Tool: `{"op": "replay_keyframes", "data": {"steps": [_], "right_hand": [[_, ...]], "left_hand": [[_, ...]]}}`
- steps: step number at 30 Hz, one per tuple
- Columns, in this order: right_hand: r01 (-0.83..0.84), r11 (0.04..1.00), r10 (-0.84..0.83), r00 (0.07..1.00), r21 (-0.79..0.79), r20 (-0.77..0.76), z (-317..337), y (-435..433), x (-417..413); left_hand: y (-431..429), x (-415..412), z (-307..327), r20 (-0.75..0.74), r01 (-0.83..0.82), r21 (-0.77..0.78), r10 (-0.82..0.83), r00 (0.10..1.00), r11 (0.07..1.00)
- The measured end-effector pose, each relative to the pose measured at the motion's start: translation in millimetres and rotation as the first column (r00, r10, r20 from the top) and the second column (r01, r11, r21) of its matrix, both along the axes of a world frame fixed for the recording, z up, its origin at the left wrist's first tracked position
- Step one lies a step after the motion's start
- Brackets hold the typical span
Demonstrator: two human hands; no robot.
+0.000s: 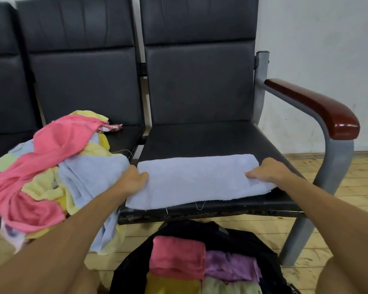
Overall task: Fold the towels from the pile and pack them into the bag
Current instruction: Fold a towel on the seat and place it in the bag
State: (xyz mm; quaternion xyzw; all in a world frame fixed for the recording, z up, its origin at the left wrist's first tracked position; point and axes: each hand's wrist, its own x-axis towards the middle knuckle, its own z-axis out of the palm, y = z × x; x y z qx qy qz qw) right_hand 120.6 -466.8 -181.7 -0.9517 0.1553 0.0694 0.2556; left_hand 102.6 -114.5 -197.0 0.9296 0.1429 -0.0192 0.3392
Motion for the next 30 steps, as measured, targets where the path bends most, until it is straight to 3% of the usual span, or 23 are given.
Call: {"op": "replay_keyframes", "data": {"steps": [2,5,8,11,14,17,20,24,30], "right_hand": [[-0.01,0.998,0.011,1.0,0.058,-0.014,0.8,3.5,1.3],[0.009,0.985,-0.008,1.0,0.17,-0.009,2.6,7.9,2.0],[0.037,0.969,-0.034,0.999,0.244,-0.018,4.0,9.0,-2.0],[0.052,0.961,-0.053,0.999,0.272,-0.006,3.6,9.8,-7.4],[0.031,0.949,-0.023,0.999,0.315,-0.03,4.5,11.2,-12.5],[0.008,0.884,0.04,0.995,0.467,-0.092,10.0,9.6,-22.2],[-0.015,0.823,0.068,0.995,0.567,-0.073,14.2,4.7,-28.5],[-0.039,0.796,0.084,0.995,0.605,-0.045,12.7,0.2,-28.4],[-0.007,0.758,0.08,0.993,0.652,-0.083,10.3,-6.1,-24.1]], "left_hand": [[0.6,-3.6,6.8,0.012,-0.142,-0.264,0.15,0.989,0.954],[7.8,-14.6,19.9,-0.17,-0.303,-0.688,0.259,0.951,0.66],[16.4,-31.2,29.5,-0.295,-0.374,-0.766,0.231,0.927,0.523],[9.9,-37.8,41.8,-0.239,-0.323,-0.833,0.234,0.942,0.45],[-17.1,-38.3,58.6,-0.119,-0.22,-0.847,0.23,0.966,0.485],[-50.0,-36.4,77.2,-0.045,-0.119,-0.84,0.15,0.988,0.529],[-83.9,-30.3,92.3,-0.002,-0.036,-0.755,0.052,0.999,0.654],[-129.8,-21.3,92.3,-0.042,0.069,-0.582,-0.114,0.993,0.81],[-187.8,-16.9,70.3,-0.11,0.197,-0.498,-0.287,0.952,0.845]]}}
